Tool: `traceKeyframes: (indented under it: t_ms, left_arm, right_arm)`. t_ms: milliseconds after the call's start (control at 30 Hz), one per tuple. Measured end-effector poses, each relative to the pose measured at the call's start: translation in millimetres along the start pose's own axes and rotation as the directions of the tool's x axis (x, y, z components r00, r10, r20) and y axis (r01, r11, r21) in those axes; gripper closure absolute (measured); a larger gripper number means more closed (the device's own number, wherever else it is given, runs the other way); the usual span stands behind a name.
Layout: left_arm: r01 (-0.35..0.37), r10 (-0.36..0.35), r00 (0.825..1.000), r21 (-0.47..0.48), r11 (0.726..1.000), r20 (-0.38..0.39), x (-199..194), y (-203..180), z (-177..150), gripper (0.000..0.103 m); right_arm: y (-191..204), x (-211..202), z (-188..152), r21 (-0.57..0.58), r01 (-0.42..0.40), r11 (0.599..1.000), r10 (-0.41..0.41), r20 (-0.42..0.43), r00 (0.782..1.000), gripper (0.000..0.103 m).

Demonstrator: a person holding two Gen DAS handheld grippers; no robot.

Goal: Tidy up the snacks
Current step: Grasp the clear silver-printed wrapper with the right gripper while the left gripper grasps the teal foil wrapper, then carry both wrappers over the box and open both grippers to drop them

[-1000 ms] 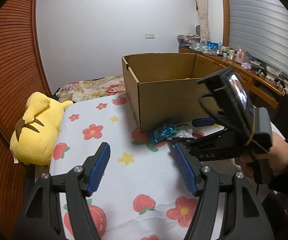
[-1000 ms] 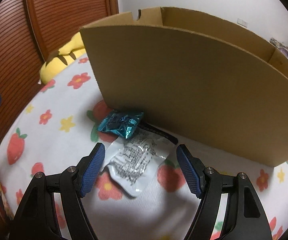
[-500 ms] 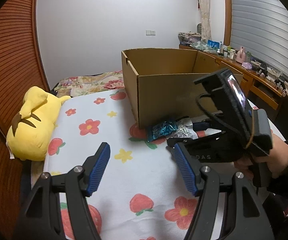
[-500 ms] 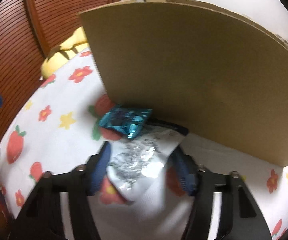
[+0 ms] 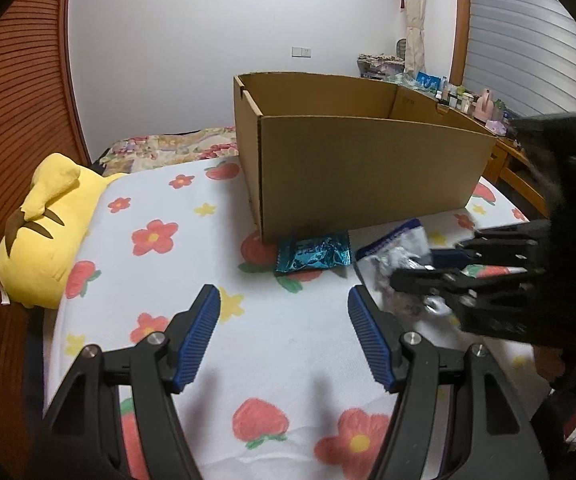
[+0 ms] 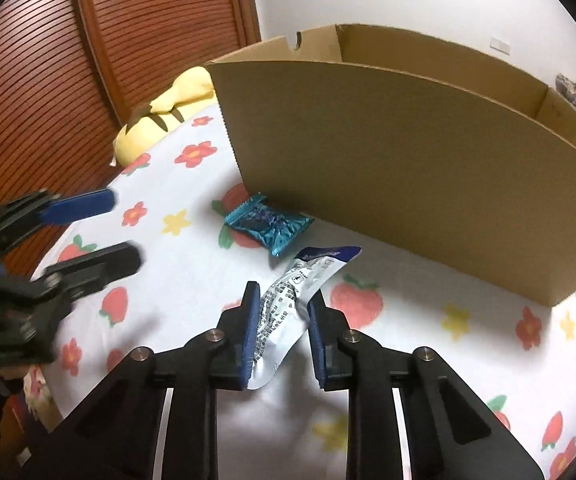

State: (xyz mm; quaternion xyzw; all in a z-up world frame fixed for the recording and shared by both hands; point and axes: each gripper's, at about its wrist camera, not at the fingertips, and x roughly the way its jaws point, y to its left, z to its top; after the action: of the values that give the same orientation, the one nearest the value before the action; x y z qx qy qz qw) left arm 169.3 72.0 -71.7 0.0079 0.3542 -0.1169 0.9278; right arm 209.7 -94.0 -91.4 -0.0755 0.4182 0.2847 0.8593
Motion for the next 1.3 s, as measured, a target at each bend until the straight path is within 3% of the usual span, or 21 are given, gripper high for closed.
traceKeyframes:
  t_ms: [300, 600, 833, 933, 1067, 1300]
  left_arm:
    - [0.029, -0.029, 1.0, -0.021, 0.999, 0.003, 43, -9, 24, 0.033]
    - [-0.002, -0.005, 0.995, -0.071, 0.998, -0.102, 99, -7, 34, 0.033]
    - [0.002, -0.011, 0.989, -0.06, 0.998, -0.147, 113, -10, 34, 0.033]
    - [-0.009, 0.005, 0.989, -0.029, 1.0, -0.149, 114, -17, 33, 0.048]
    - [-0.002, 0.0, 0.99, -0.01, 1.0, -0.143, 110, -23, 32, 0.085]
    - [0.017, -0.017, 0.995, -0.001, 1.0, -0.102, 91, -27, 23, 0.089]
  right_arm:
    - [-4, -18, -16, -0.022, 0.016, 1.0, -0.016, 0.015, 1.0, 0.085]
    - [-15, -29, -23, -0.013, -0.005, 1.0, 0.005, 0.035, 0.999, 0.087]
    - [-15, -35, -27, -0.023, -0.008, 1.0, 0.009, 0.052, 0.999, 0.088]
    - [-15, -35, -29, -0.017, -0.011, 1.0, 0.012, 0.052, 0.999, 0.088]
    - [-18, -34, -28, -0.012, -0.007, 1.0, 0.008, 0.051, 0.999, 0.088]
    - [-17, -35, -28, -0.007, -0.003, 1.0, 0.003, 0.054, 0.999, 0.087]
